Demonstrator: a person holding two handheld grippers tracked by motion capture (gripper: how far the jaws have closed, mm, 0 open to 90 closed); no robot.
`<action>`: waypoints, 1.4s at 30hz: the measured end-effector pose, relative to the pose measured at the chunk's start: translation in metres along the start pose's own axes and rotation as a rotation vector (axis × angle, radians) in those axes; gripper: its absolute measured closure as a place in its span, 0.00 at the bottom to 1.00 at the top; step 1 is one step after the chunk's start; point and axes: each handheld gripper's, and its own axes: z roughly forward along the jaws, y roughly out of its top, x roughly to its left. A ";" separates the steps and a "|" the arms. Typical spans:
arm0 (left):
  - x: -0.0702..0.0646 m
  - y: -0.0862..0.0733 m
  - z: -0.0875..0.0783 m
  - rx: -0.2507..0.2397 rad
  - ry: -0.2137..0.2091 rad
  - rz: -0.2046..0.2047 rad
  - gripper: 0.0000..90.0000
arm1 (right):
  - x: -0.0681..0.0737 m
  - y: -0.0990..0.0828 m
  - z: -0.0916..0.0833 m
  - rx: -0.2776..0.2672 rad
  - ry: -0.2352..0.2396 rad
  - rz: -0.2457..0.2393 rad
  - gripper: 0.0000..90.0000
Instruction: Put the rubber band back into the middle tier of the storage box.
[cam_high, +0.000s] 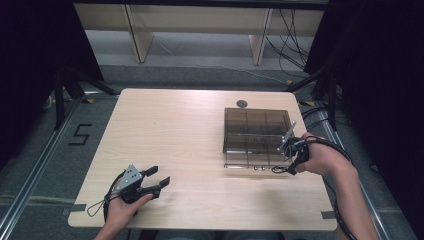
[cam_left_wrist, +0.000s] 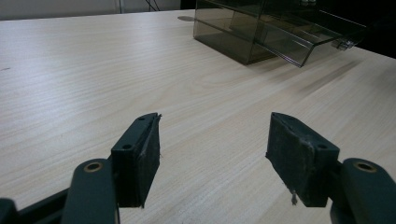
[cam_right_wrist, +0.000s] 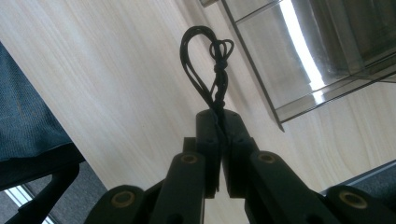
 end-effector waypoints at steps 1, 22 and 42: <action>0.000 0.000 0.000 0.000 0.000 0.000 0.38 | 0.000 0.000 -0.001 0.000 -0.001 0.004 0.97; 0.000 0.000 0.000 0.000 -0.001 -0.002 0.38 | -0.020 0.004 -0.007 -0.021 -0.030 0.014 0.97; 0.000 0.000 0.000 0.000 -0.003 -0.001 0.38 | -0.037 0.012 0.003 -0.043 -0.057 0.042 0.97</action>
